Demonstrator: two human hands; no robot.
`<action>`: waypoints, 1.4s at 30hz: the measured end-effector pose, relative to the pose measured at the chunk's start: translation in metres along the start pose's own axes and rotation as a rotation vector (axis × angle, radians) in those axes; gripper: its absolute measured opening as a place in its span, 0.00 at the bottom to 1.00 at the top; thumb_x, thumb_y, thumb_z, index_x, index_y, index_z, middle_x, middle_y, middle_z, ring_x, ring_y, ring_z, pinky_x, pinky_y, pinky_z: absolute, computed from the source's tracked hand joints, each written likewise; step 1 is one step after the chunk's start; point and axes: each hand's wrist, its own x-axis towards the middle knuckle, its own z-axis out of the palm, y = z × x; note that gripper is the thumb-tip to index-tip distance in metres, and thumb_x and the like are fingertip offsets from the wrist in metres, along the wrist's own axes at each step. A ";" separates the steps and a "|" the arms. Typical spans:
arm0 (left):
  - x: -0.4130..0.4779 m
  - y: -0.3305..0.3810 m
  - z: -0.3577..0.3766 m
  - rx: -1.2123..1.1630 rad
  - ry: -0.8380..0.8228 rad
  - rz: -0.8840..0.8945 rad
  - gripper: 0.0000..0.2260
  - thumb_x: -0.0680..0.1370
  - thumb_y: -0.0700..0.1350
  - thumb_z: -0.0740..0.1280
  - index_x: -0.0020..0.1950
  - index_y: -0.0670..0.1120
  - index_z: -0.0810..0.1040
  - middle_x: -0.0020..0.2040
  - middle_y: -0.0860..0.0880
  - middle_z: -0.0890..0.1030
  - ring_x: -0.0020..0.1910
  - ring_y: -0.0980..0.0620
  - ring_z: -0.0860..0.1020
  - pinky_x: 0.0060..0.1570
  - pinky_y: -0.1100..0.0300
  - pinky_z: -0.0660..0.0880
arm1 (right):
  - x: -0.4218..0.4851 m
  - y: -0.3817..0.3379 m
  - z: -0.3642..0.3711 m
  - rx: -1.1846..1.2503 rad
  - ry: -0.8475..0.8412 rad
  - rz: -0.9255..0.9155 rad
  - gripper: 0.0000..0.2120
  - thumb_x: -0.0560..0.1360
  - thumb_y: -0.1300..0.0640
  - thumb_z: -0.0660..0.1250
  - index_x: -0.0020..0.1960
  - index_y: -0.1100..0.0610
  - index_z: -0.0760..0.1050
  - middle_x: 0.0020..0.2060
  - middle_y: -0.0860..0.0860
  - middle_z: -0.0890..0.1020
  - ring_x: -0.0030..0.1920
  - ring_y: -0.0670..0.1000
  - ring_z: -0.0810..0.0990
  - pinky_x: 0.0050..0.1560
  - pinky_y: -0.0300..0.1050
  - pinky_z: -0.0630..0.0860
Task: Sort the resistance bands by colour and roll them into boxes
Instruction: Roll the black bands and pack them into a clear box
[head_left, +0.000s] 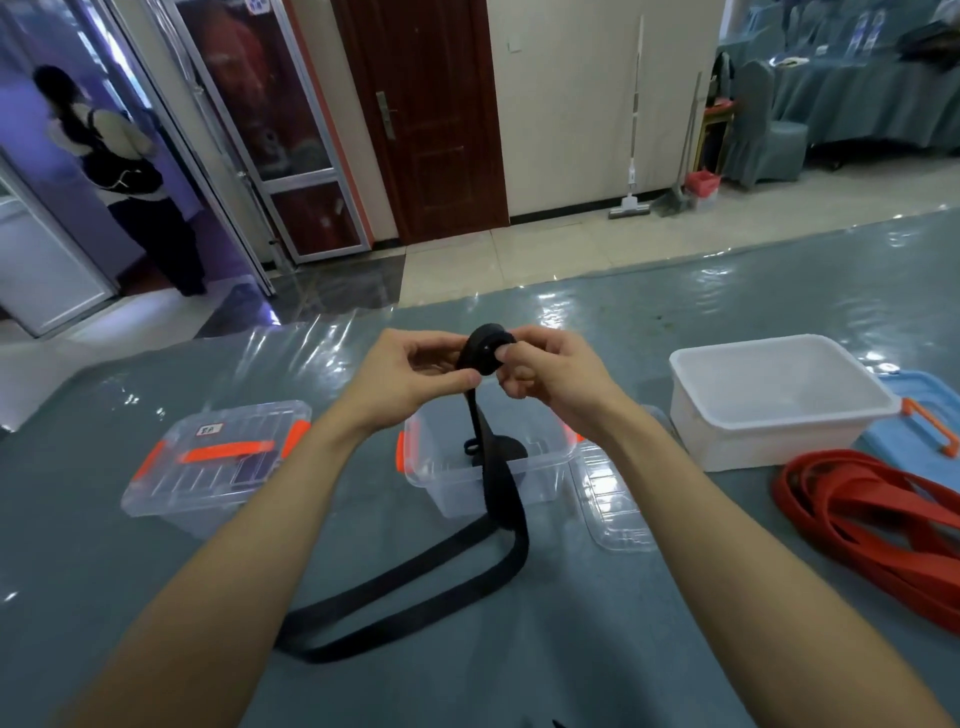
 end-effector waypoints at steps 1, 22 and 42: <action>0.000 -0.002 -0.002 0.019 0.006 -0.007 0.18 0.75 0.41 0.82 0.60 0.59 0.89 0.55 0.51 0.90 0.56 0.51 0.88 0.61 0.60 0.82 | -0.002 0.001 -0.001 -0.032 -0.025 0.031 0.08 0.79 0.64 0.72 0.57 0.65 0.82 0.35 0.57 0.84 0.33 0.53 0.80 0.39 0.44 0.79; 0.012 0.000 -0.018 0.231 -0.258 -0.101 0.15 0.71 0.56 0.85 0.54 0.56 0.90 0.48 0.52 0.91 0.49 0.52 0.90 0.56 0.58 0.85 | -0.004 -0.006 -0.004 -0.669 -0.061 0.073 0.06 0.67 0.60 0.78 0.44 0.57 0.86 0.28 0.50 0.81 0.29 0.47 0.77 0.35 0.41 0.76; 0.040 0.028 -0.013 0.608 -0.429 -0.030 0.08 0.73 0.54 0.83 0.50 0.57 0.91 0.41 0.60 0.89 0.45 0.60 0.88 0.56 0.50 0.84 | -0.012 0.006 -0.019 -0.929 -0.097 -0.056 0.15 0.68 0.46 0.84 0.50 0.50 0.86 0.31 0.46 0.84 0.30 0.43 0.80 0.36 0.40 0.77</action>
